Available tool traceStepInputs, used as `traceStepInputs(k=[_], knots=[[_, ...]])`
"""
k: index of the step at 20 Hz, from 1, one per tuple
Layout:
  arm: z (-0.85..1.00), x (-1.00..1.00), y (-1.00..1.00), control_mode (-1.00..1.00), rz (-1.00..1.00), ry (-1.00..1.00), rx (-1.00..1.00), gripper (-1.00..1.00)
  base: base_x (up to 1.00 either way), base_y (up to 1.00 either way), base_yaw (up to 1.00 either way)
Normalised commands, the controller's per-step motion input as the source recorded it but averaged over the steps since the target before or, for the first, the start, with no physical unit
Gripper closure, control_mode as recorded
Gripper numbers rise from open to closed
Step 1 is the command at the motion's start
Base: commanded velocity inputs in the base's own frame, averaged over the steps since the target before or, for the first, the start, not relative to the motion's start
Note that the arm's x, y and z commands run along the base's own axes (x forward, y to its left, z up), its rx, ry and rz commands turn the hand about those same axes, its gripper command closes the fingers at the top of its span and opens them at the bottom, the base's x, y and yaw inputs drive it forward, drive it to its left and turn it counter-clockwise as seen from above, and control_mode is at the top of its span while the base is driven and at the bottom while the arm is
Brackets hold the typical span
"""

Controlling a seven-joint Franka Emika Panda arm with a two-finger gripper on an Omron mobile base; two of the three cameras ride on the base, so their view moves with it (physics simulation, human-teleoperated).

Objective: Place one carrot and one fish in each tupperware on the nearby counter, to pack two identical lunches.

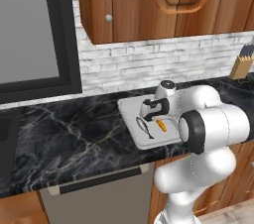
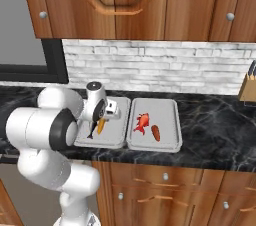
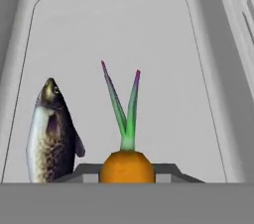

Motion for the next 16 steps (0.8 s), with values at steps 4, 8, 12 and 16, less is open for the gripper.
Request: traceStepInputs(k=[4,8,12,16], knots=[[-0.37,0.73,0.07,-1.0,0.0,0.09,0.0,-1.0,0.0,0.0,0.0],[0.1,-0.2,-0.07,-1.0,0.0,0.06,0.0,-1.0,0.0,0.0,0.0],[0.17,-1.0,-0.52,-1.0,0.0,-0.04,0.0,-1.0,0.0,0.0,0.0],[0.87,-1.0,-0.33,-1.0,0.0,-0.11,0.0,-1.0,0.0,0.0,0.0]])
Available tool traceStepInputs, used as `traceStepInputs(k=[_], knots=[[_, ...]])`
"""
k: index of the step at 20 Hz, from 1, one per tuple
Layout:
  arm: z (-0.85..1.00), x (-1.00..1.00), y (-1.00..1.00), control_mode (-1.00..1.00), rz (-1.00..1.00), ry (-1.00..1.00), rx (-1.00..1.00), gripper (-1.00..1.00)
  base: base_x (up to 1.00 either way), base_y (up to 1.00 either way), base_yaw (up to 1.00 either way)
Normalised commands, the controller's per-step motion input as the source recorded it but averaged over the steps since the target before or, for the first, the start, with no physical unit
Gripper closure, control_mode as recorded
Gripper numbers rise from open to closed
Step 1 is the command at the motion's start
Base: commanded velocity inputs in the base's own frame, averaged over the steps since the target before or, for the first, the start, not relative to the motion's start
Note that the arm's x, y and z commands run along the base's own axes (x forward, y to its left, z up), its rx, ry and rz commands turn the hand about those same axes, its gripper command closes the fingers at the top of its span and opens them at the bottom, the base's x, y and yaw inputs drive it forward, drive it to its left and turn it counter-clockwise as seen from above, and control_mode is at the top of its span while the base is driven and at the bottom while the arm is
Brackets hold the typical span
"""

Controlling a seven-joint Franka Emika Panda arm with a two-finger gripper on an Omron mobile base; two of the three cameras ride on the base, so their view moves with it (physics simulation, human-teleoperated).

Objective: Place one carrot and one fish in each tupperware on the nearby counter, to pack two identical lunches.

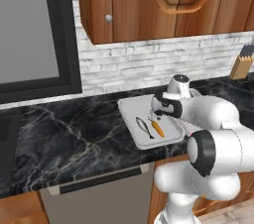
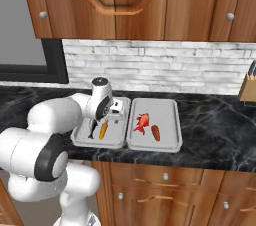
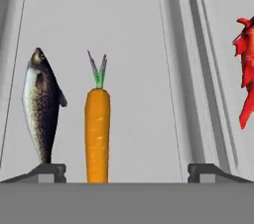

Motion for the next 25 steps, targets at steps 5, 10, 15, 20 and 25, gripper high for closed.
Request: traceStepInputs(k=[5,10,15,20,25], knots=[[0.96,-1.0,-0.21,-1.0,0.0,-0.12,0.0,-1.0,0.0,0.0,0.0],[0.72,-1.0,-0.27,-1.0,0.0,-0.15,0.0,-1.0,0.0,0.0,0.0],[0.68,-1.0,-0.4,-1.0,-0.03,-0.11,0.0,-1.0,0.0,0.0,0.0],[0.76,-0.85,-0.54,-1.0,0.0,-0.11,0.0,-1.0,0.0,0.0,0.0],[0.66,-0.59,-0.49,-1.0,0.0,-0.1,0.0,-1.0,0.0,0.0,0.0]])
